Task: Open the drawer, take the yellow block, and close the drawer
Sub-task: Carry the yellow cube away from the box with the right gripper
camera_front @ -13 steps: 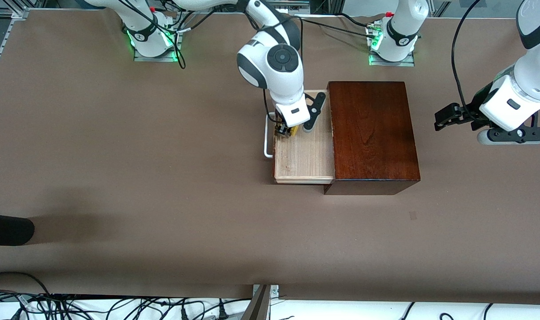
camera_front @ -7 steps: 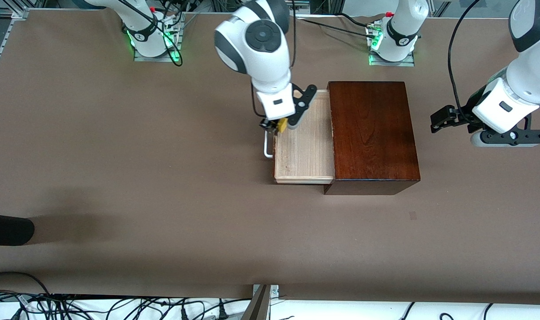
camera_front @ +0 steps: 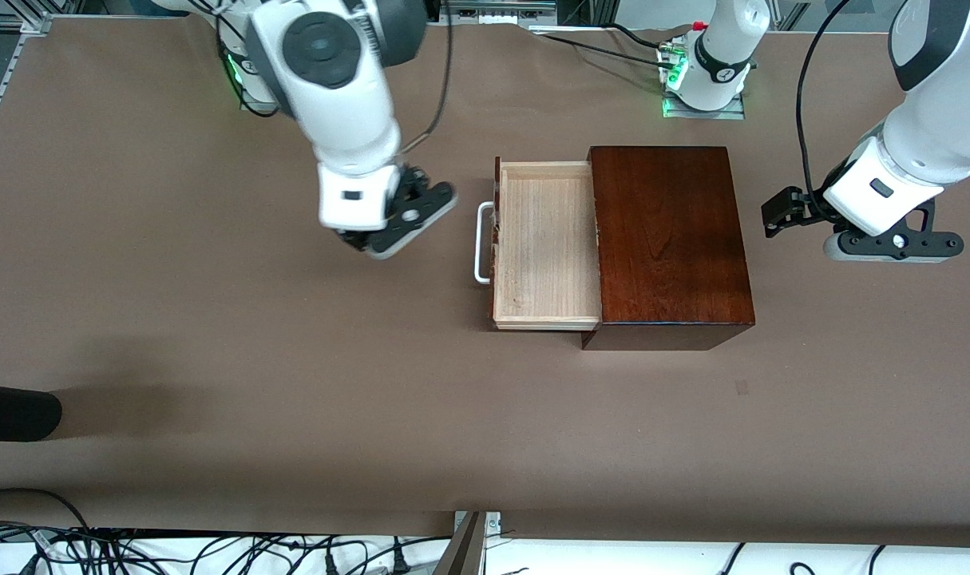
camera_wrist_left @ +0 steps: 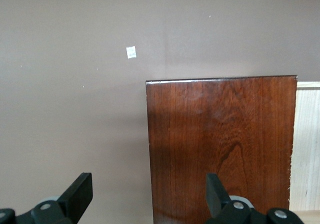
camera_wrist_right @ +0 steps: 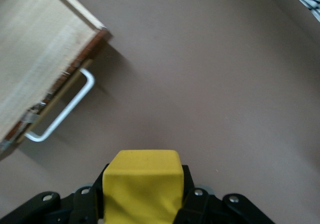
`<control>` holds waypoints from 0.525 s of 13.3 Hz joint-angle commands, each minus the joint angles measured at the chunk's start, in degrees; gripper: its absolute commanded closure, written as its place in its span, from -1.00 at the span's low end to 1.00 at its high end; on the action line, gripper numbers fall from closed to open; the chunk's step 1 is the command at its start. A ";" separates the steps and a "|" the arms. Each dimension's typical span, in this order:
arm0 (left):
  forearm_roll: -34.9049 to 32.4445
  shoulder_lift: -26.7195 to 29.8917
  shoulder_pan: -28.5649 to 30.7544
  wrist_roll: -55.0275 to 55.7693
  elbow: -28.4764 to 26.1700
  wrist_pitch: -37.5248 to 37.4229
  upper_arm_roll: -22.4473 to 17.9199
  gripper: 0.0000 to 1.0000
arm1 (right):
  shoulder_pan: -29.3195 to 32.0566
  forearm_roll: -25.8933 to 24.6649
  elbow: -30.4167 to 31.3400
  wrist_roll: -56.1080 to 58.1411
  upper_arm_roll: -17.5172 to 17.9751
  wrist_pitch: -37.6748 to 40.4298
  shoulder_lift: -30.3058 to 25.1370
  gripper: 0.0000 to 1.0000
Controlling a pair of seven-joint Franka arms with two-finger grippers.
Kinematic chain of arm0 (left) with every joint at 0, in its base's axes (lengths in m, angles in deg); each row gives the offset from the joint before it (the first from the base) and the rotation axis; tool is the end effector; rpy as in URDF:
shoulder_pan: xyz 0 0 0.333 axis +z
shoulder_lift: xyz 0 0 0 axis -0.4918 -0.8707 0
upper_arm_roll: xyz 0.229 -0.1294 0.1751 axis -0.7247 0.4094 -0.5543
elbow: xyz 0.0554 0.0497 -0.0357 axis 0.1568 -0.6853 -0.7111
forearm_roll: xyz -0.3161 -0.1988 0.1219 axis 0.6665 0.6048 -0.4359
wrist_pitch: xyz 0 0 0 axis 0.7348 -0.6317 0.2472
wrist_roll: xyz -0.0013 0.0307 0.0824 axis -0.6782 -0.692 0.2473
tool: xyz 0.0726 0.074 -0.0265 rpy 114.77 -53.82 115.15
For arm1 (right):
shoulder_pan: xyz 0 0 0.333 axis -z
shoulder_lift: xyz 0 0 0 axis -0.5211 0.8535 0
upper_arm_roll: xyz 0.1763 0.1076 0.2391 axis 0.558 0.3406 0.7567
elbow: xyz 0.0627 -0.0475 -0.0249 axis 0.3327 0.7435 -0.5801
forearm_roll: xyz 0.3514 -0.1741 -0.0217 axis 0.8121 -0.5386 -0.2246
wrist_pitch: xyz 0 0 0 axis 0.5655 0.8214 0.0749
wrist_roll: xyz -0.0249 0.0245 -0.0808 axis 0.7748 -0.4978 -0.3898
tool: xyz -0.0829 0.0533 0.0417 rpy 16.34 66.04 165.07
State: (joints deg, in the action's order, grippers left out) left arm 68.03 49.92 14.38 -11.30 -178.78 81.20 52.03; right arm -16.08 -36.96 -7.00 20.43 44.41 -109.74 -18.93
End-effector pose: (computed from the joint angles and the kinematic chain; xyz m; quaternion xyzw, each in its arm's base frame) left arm 0.5839 -0.0899 0.5726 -0.9997 0.0082 0.0194 0.0102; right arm 0.5647 0.3665 0.5193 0.9432 0.3312 0.0183 0.0207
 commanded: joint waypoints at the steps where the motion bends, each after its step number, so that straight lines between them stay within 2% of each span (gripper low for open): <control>1: 1.07 -0.70 0.05 -0.74 2.99 0.72 0.34 -1.00 | -0.68 0.32 8.14 -2.40 -4.37 -0.18 -5.80 1.00; 7: -0.15 -1.41 -0.39 -0.74 2.91 -0.50 1.56 -1.00 | -0.68 -0.03 23.25 -4.76 -12.72 -7.29 -14.07 1.00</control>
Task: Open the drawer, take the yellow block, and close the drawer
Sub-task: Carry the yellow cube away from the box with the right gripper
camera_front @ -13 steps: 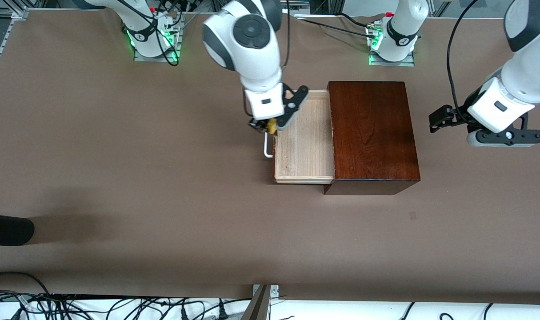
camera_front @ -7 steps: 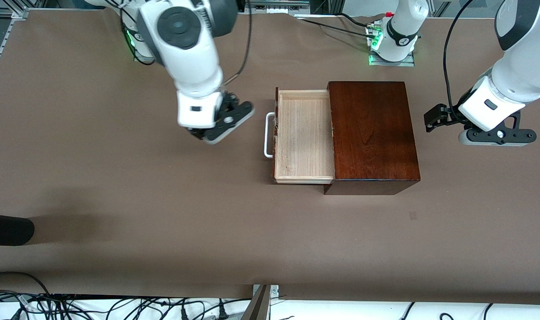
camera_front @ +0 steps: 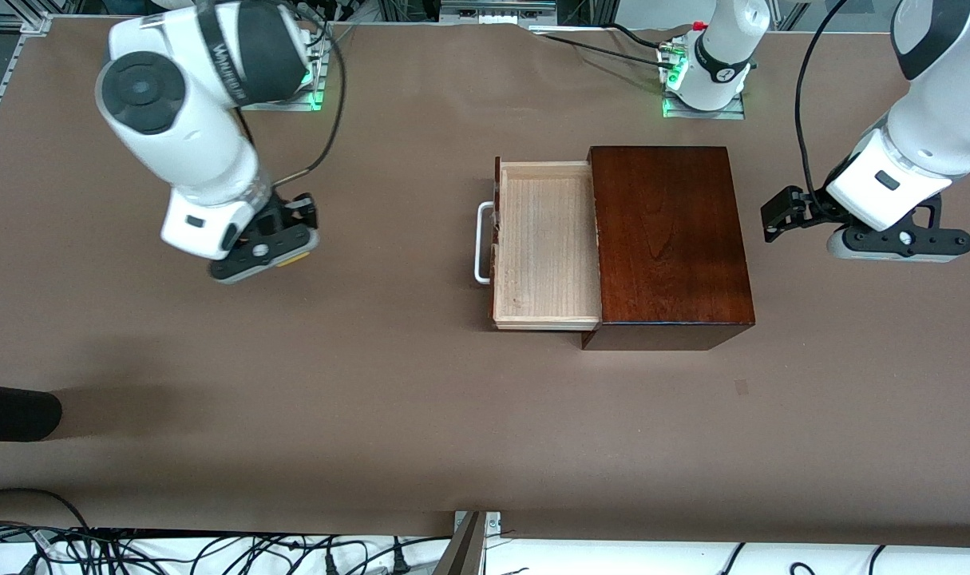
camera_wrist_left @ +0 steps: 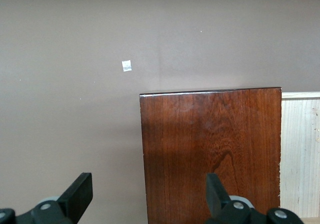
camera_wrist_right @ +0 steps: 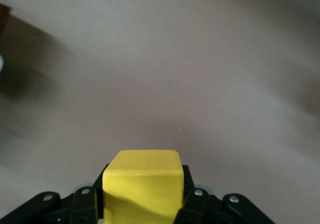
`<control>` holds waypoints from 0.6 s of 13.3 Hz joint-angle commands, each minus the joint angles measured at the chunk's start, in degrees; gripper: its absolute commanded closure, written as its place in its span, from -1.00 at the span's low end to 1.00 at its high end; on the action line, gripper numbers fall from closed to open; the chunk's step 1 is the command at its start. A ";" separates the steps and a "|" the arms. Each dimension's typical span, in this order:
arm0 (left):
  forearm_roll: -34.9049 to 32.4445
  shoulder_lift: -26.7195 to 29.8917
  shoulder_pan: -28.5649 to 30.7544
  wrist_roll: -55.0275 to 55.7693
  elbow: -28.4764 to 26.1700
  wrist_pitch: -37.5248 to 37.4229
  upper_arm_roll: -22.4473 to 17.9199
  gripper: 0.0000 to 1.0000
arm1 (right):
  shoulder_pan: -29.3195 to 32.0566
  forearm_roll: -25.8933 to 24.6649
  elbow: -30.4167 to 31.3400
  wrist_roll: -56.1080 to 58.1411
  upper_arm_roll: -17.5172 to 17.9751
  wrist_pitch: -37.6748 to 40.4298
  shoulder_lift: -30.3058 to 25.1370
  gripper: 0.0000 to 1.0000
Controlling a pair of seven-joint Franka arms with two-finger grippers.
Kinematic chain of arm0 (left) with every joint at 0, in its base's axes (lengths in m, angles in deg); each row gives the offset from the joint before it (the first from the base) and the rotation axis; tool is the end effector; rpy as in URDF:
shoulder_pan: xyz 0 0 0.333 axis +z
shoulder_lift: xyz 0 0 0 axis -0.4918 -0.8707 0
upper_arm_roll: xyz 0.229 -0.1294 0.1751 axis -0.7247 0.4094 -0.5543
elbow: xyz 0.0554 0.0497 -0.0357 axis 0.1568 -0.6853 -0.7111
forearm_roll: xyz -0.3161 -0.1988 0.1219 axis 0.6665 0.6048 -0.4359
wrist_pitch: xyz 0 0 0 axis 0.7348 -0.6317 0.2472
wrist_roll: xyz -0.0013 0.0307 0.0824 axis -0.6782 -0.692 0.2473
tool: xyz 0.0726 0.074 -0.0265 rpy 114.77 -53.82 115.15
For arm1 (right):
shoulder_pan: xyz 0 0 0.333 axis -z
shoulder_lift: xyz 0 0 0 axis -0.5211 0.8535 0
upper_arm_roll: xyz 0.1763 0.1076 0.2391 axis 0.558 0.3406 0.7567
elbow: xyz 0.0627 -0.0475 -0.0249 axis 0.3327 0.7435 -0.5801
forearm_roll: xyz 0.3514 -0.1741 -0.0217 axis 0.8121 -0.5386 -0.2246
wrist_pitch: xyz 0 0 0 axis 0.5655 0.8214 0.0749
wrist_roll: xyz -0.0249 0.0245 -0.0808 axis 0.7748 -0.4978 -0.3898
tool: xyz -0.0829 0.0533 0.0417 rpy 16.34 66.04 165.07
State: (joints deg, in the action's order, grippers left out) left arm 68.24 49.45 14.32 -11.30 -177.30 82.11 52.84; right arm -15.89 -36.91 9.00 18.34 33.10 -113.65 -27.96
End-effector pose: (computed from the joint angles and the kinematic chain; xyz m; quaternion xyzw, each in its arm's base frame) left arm 0.5877 -0.0999 0.5812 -0.9999 0.0158 0.0032 0.0058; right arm 0.5817 0.2201 0.5005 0.9779 0.2079 -0.0049 0.0214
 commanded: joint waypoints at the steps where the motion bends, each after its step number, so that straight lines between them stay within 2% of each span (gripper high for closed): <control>1: -0.36 -0.93 -0.24 -0.82 1.51 -2.46 1.45 -1.00 | -0.87 -0.16 9.09 -3.29 -2.73 -4.08 -5.56 1.00; 5: -0.36 -1.10 -2.51 0.93 1.69 -3.17 2.34 -1.00 | -0.87 -0.60 18.32 -3.30 -8.80 -11.01 -8.29 1.00; 8: -0.27 -1.54 -7.95 10.57 1.69 -3.17 2.34 -1.00 | -0.87 -0.60 24.03 -4.69 -11.78 -16.98 -8.29 1.00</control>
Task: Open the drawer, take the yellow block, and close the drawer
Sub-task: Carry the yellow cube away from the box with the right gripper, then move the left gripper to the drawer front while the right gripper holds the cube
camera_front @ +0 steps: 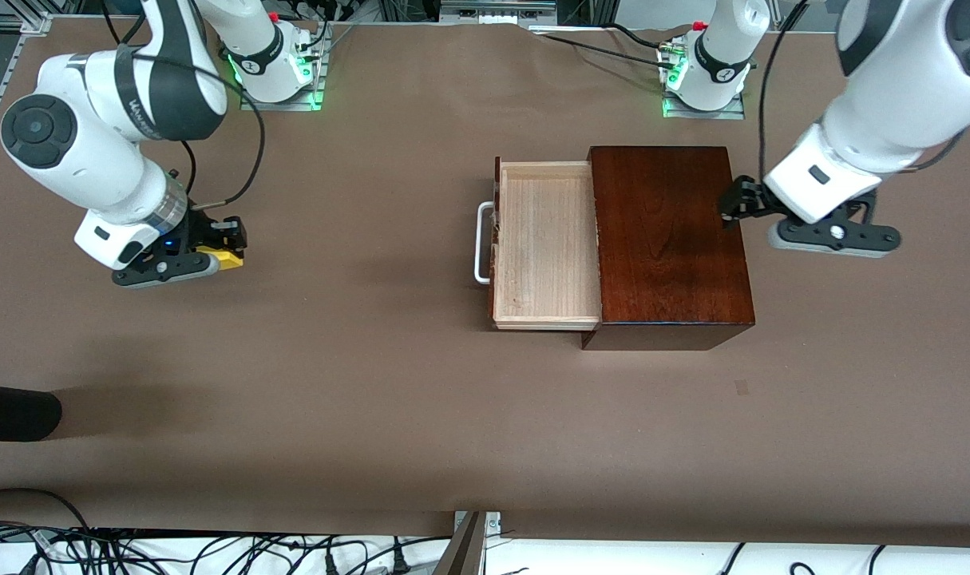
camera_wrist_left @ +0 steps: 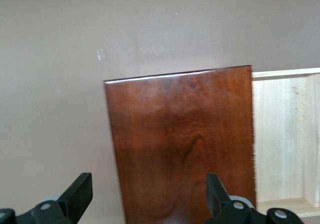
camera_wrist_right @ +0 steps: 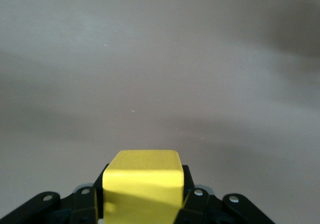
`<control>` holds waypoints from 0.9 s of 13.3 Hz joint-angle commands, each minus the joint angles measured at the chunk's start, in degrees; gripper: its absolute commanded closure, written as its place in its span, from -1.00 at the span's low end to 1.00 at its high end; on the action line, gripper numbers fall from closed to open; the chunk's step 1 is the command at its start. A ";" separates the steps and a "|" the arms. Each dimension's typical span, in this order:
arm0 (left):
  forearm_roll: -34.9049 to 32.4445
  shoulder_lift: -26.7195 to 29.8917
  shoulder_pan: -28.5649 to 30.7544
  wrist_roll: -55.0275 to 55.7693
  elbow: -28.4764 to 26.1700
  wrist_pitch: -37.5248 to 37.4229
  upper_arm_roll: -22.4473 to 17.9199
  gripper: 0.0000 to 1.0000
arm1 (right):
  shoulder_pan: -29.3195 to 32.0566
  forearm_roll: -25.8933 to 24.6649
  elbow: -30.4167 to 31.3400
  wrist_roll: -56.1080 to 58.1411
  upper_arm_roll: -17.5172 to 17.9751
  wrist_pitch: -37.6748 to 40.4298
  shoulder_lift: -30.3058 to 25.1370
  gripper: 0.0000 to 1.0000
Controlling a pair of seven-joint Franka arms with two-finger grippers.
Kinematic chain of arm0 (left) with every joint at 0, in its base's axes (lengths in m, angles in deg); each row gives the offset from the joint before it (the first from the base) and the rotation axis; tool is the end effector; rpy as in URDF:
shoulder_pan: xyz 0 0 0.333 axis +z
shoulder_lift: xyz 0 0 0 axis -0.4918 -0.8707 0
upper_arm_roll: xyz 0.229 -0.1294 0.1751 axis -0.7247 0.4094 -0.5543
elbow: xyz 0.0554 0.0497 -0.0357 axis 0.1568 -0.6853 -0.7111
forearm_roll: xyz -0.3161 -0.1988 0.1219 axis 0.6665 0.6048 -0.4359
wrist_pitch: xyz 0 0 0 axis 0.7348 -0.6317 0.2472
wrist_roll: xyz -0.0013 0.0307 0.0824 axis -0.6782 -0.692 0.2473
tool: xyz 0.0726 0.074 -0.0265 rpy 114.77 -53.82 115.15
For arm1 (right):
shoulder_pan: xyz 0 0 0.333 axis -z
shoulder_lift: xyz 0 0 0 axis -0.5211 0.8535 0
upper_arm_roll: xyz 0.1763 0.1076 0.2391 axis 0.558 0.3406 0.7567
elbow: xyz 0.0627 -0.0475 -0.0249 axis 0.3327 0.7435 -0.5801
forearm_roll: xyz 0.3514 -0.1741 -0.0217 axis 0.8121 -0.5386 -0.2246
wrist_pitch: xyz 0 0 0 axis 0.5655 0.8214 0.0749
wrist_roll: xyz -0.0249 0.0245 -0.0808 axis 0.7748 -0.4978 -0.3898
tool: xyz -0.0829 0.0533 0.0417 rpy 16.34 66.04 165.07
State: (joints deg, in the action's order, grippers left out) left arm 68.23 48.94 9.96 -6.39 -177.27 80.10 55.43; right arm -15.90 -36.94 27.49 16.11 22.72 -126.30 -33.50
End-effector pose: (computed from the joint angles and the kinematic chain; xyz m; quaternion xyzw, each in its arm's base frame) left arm 0.5702 -0.1685 0.5730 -0.9991 0.0334 0.0244 0.0092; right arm 0.5712 0.0892 0.4265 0.9960 0.0888 -0.0086 0.0100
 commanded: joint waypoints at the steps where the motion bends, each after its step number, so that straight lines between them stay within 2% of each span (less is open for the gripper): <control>1: -0.18 -2.43 -5.53 9.35 2.62 -1.43 -0.16 -1.00 | -0.86 -0.65 8.35 -3.17 -2.80 -7.76 -2.85 1.00; 3: 0.17 -5.77 -10.44 17.17 8.14 -3.53 -0.60 -1.00 | -0.86 -0.57 13.01 -3.17 -4.48 -14.27 -2.67 1.00; 6: 1.14 -9.90 -14.85 28.07 9.04 -3.80 -0.34 -1.00 | -0.86 -0.22 19.88 -3.17 -5.80 -25.34 -1.01 1.00; 9: 3.94 -16.93 -18.89 40.88 14.48 -3.72 0.27 -1.00 | 0.27 0.40 22.87 -3.26 -5.98 -29.23 1.01 1.00; 12: 6.76 -23.69 -20.48 55.66 19.48 -2.58 3.51 -1.00 | 0.55 0.49 24.99 -3.26 -5.98 -33.18 3.12 1.00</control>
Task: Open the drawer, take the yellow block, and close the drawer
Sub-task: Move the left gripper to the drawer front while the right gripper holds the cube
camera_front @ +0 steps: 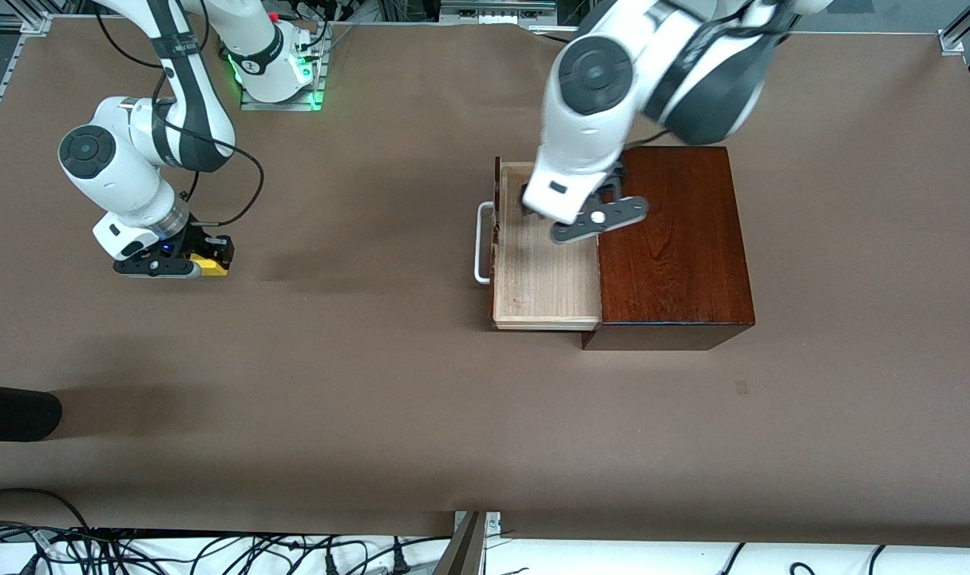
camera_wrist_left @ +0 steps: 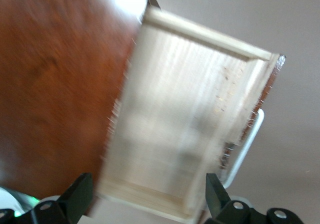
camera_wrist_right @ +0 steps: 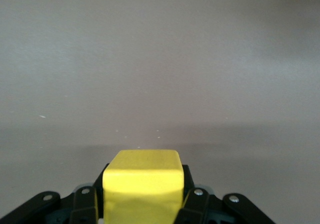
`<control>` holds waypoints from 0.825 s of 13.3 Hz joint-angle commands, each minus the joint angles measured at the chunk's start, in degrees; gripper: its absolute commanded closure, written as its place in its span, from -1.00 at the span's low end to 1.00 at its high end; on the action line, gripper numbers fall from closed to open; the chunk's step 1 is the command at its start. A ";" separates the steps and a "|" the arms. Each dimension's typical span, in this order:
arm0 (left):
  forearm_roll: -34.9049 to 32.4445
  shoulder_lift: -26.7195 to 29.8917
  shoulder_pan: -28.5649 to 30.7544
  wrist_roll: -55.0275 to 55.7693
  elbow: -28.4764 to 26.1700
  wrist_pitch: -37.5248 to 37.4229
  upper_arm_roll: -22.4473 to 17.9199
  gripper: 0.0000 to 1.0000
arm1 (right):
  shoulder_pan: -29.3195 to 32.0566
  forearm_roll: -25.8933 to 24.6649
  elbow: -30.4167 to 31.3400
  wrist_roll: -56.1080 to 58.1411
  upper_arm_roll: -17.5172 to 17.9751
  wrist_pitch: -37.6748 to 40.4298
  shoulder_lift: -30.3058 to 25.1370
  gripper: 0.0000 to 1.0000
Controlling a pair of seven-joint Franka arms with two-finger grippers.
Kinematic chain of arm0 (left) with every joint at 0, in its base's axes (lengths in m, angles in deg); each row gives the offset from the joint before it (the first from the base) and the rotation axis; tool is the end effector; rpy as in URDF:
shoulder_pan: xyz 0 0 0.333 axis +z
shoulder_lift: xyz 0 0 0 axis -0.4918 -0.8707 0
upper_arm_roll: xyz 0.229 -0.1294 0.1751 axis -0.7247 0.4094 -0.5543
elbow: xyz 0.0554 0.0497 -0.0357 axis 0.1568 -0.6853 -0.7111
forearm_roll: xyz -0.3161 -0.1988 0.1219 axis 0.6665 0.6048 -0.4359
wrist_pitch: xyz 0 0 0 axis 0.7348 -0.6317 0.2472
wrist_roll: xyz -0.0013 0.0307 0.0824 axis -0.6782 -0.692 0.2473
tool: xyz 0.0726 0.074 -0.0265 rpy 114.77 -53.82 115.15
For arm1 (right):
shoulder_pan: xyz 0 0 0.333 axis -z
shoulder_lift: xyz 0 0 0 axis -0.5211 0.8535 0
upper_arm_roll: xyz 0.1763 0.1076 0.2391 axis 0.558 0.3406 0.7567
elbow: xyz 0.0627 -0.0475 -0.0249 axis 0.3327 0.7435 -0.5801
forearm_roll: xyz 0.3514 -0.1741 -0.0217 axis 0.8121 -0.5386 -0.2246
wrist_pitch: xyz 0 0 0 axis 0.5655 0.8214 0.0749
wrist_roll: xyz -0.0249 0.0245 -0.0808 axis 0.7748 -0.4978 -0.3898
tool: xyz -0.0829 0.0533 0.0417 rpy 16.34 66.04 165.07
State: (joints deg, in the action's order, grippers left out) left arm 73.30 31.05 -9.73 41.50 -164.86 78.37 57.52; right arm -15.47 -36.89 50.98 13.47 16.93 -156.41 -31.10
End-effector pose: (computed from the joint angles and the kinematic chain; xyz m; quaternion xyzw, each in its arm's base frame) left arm 0.5203 -0.4223 0.4741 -0.9757 -0.1960 0.0886 0.0407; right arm 0.5163 0.0084 0.2849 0.9984 0.0029 0.0394 0.0398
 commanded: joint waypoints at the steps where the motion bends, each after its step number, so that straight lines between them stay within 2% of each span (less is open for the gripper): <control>1: 1.69 -8.61 -1.93 12.16 9.62 -0.23 1.87 -1.00 | 0.29 0.78 1.67 -0.62 -0.10 -3.87 1.52 1.00; 3: 1.78 -13.98 -4.31 18.85 14.72 1.87 1.96 -1.00 | 0.64 3.94 1.94 0.08 -0.10 -5.19 2.92 1.00; 5: 2.83 -16.54 -5.81 25.36 15.53 6.96 2.05 -1.00 | 0.73 6.05 2.46 1.92 -0.01 -8.43 4.59 1.00; 6: 4.58 -17.51 -6.16 28.52 15.53 9.77 2.05 -1.00 | 0.82 8.32 2.47 3.49 -0.01 -9.06 5.47 1.00; 8: 7.57 -19.44 -7.13 33.28 15.62 14.26 1.96 -0.97 | 0.82 16.30 2.38 9.89 0.43 -9.15 7.05 1.00; 9: 7.67 -20.58 -8.61 35.91 15.62 15.50 1.26 -0.91 | 0.82 20.69 2.29 13.67 0.52 -9.24 7.67 1.00; 10: 7.58 -21.55 -9.32 37.24 15.62 16.21 1.08 -0.73 | 0.82 24.65 2.29 17.53 0.52 -9.24 8.29 1.00; 11: 7.58 -22.17 -9.50 37.60 15.71 16.39 1.17 -0.45 | 0.82 28.09 2.20 21.05 0.52 -9.24 8.82 1.00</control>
State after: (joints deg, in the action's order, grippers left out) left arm 79.59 11.54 -17.67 76.55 -152.17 94.49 59.91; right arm -15.04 -14.60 53.06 28.26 17.04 -164.54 -23.12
